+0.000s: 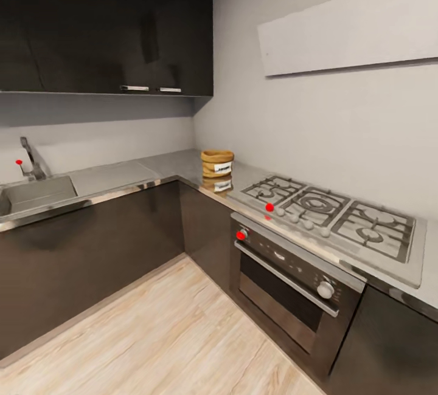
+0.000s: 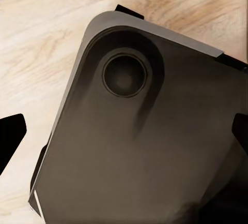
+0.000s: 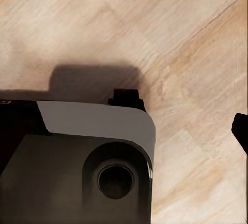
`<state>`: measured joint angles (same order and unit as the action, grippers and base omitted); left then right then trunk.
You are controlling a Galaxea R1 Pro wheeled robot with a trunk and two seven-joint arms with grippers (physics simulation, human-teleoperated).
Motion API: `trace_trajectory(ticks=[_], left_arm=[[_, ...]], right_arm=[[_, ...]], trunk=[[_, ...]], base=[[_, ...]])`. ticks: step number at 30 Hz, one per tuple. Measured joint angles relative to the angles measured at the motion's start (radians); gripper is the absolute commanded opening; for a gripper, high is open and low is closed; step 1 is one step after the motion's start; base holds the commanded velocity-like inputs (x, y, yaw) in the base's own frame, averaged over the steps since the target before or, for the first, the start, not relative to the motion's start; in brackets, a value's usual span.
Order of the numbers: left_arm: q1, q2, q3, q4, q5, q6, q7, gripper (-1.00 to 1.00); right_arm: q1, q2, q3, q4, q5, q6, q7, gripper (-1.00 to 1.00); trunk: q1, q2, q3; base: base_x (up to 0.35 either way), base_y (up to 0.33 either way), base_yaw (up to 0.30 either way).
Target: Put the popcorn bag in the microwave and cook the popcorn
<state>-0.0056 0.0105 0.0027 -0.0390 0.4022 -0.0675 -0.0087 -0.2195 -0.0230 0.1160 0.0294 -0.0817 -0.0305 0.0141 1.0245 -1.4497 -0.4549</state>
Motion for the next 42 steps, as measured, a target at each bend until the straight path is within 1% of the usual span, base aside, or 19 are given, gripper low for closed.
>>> trace_trajectory(ticks=[12, 17, 20, 25, 27, 42], left_arm=[[0.000, -0.001, 0.000, 0.000, 0.000, -0.005, 0.000, 1.00], [0.000, -0.001, 0.000, 0.000, 0.000, -0.004, 0.000, 1.00], [0.000, -0.001, -0.004, 0.000, -0.002, -0.003, 0.002, 1.00], [0.000, -0.001, -0.004, 0.001, -0.002, 0.003, 0.001, 1.00], [0.000, -0.001, -0.004, 0.001, -0.007, 0.005, -0.001, 1.00], [0.000, 0.000, -0.007, 0.000, -0.010, 0.006, -0.007, 1.00]], right_arm=[[0.000, 0.000, 0.000, 0.000, -0.003, 0.000, -0.007, 1.00], [0.000, -0.002, 0.000, 0.000, -0.001, 0.006, -0.008, 1.00], [0.000, -0.006, -0.002, 0.000, -0.008, 0.012, 0.000, 1.00], [0.000, -0.001, 0.000, 0.000, -0.001, 0.016, 0.005, 1.00], [0.000, 0.000, 0.000, 0.000, 0.001, 0.015, 0.005, 1.00], [0.000, -0.001, 0.002, 0.000, 0.002, 0.014, 0.006, 1.00]], trunk=[[0.000, 0.000, 0.000], [0.000, 0.000, 0.000], [0.000, 0.000, 0.000], [0.000, 0.000, 0.000], [0.000, 0.000, 0.000], [0.000, 0.000, 0.000]], base=[[0.325, 0.000, 0.256], [0.325, 0.000, 0.031], [0.325, 0.000, 0.001], [0.325, 0.006, 0.000], [0.325, 0.142, 0.000], [0.303, 0.207, 0.000]])
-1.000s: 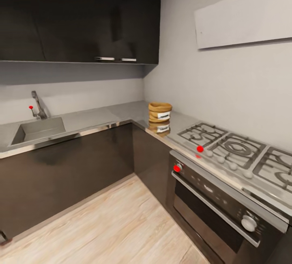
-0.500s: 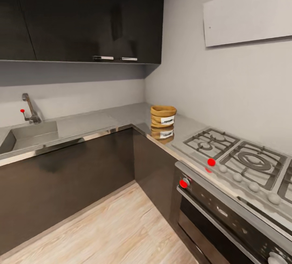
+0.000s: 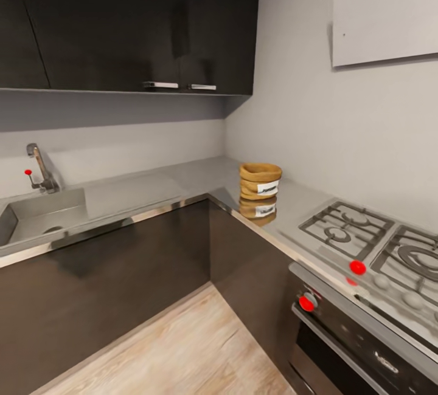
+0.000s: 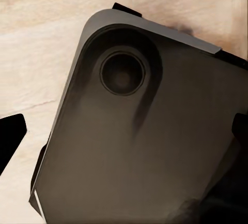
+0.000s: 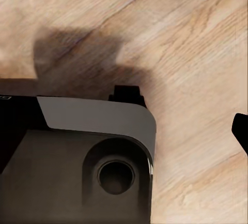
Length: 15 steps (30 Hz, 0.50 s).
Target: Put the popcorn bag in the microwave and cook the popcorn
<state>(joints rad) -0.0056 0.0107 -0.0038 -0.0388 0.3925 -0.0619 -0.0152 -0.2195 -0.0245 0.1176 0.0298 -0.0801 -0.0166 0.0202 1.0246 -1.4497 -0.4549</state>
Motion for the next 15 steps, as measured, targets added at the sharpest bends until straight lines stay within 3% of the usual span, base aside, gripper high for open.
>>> trace_trajectory(ticks=[15], left_arm=[[0.000, -0.002, -0.003, 0.000, 0.000, 0.000, 0.000, 1.00]], right_arm=[[0.000, -0.001, 0.002, 0.001, 0.001, 0.000, 0.001, 1.00]], trunk=[[0.000, 0.000, 0.000]], base=[[0.279, 0.241, 0.000]])
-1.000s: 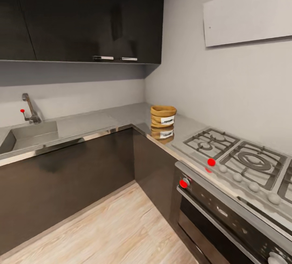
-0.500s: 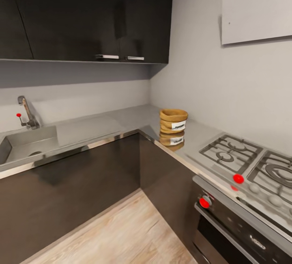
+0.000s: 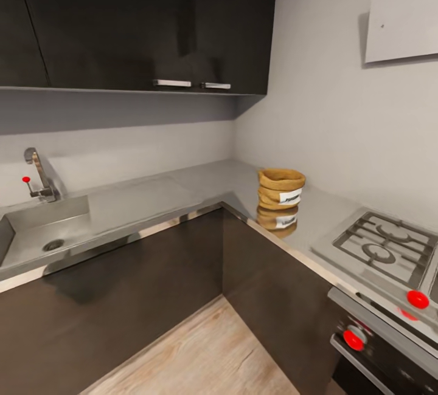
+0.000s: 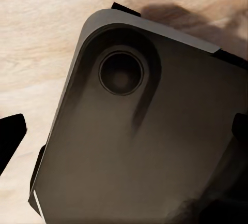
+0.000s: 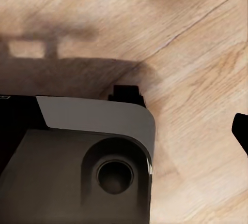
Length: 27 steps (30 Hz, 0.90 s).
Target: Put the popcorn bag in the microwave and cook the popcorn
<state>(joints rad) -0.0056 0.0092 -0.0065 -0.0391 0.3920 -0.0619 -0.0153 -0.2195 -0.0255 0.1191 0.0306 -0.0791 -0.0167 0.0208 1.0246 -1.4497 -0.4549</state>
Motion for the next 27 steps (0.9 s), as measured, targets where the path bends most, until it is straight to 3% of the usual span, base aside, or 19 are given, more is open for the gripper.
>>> trace_trajectory(ticks=[5, 12, 27], left_arm=[[0.000, 0.000, -0.001, 0.001, -0.001, 0.000, 0.000, 1.00], [0.000, 0.000, -0.002, 0.000, -0.001, 0.000, 0.000, 1.00], [0.000, 0.000, -0.003, 0.000, -0.001, 0.000, 0.001, 1.00]], right_arm=[[0.000, 0.000, 0.001, 0.000, 0.002, -0.001, 0.000, 1.00], [0.000, 0.001, 0.002, 0.000, 0.044, -0.002, -0.001, 1.00], [0.000, 0.001, 0.002, 0.000, 0.046, -0.003, -0.001, 1.00]], trunk=[[0.000, 0.000, 0.000], [0.000, 0.000, 0.000], [0.000, 0.000, 0.000]], base=[[0.278, 0.241, 0.000], [0.278, 0.241, 0.000], [0.277, 0.231, 0.000]])
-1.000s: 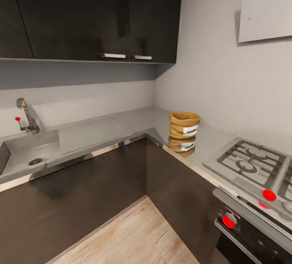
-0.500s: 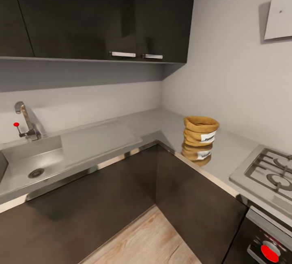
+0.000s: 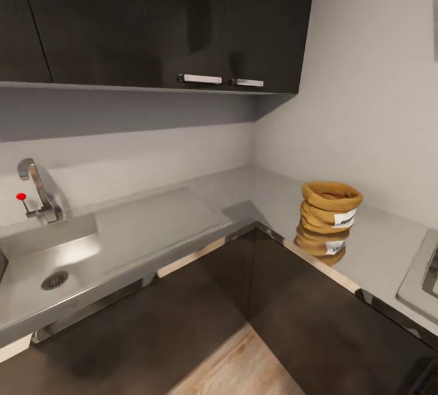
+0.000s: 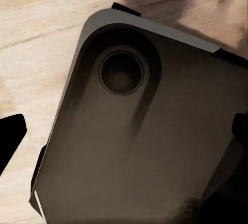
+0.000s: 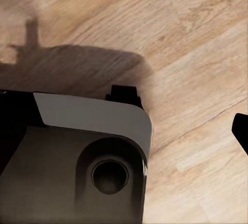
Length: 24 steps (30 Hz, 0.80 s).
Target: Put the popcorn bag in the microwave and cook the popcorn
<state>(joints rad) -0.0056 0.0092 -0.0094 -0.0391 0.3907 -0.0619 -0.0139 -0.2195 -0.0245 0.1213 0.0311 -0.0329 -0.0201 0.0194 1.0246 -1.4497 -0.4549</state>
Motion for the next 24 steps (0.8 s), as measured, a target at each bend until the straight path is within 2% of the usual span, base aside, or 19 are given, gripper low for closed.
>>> trace_trajectory(ticks=[3, 24], left_arm=[[0.000, 0.000, 0.000, 0.000, -0.001, -0.002, 0.000, 1.00], [0.000, -0.003, -0.001, 0.000, -0.005, -0.013, 0.004, 1.00]], right_arm=[[0.000, 0.000, -0.001, 0.000, -0.005, -0.008, -0.001, 1.00], [0.000, -0.002, -0.002, 0.000, -0.010, -0.008, -0.003, 1.00]], trunk=[[0.000, 0.000, 0.001], [0.001, 0.000, 0.018]], base=[[0.041, 0.025, -0.089], [0.000, 0.000, -0.224]])
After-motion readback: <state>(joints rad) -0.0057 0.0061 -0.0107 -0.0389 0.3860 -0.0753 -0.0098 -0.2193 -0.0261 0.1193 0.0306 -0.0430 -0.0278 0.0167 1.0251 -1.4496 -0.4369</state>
